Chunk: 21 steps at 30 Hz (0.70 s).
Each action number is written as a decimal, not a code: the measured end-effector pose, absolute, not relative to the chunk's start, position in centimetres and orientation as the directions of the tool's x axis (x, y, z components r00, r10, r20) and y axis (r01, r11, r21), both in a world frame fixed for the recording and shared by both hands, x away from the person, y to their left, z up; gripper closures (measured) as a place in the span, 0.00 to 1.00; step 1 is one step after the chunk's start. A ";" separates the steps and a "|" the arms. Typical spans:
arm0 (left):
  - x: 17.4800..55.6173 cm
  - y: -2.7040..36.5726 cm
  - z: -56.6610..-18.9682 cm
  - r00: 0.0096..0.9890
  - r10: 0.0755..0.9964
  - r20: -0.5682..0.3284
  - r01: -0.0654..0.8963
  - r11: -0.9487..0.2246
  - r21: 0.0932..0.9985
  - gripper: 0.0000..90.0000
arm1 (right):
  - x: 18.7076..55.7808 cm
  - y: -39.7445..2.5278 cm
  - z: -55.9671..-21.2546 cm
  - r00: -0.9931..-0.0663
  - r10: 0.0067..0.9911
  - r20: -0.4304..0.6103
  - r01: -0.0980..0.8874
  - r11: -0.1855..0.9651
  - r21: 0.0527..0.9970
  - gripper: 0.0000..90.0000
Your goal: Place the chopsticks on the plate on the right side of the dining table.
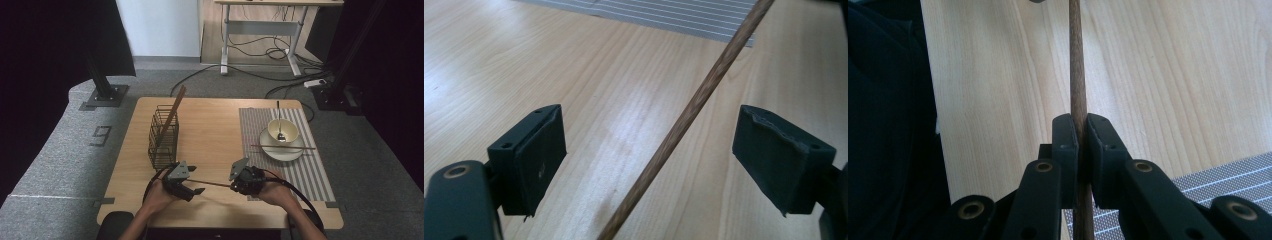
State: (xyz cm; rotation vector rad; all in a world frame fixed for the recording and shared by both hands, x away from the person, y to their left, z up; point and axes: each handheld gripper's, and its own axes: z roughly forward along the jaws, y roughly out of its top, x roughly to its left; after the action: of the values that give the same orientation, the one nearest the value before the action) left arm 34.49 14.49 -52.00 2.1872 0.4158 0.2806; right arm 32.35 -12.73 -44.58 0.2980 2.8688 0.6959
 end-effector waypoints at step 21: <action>34.6 13.6 -53.3 0.902 0.426 0.064 0.231 -0.602 0.764 0.00 | 33.4 -16.4 -45.0 -0.917 0.386 -0.095 0.292 0.815 0.500 0.91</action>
State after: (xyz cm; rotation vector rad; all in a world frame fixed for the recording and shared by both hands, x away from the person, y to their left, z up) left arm 34.56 13.61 -53.27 2.2377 0.4675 0.3043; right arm 33.38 -16.39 -45.00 0.5297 2.8076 0.7278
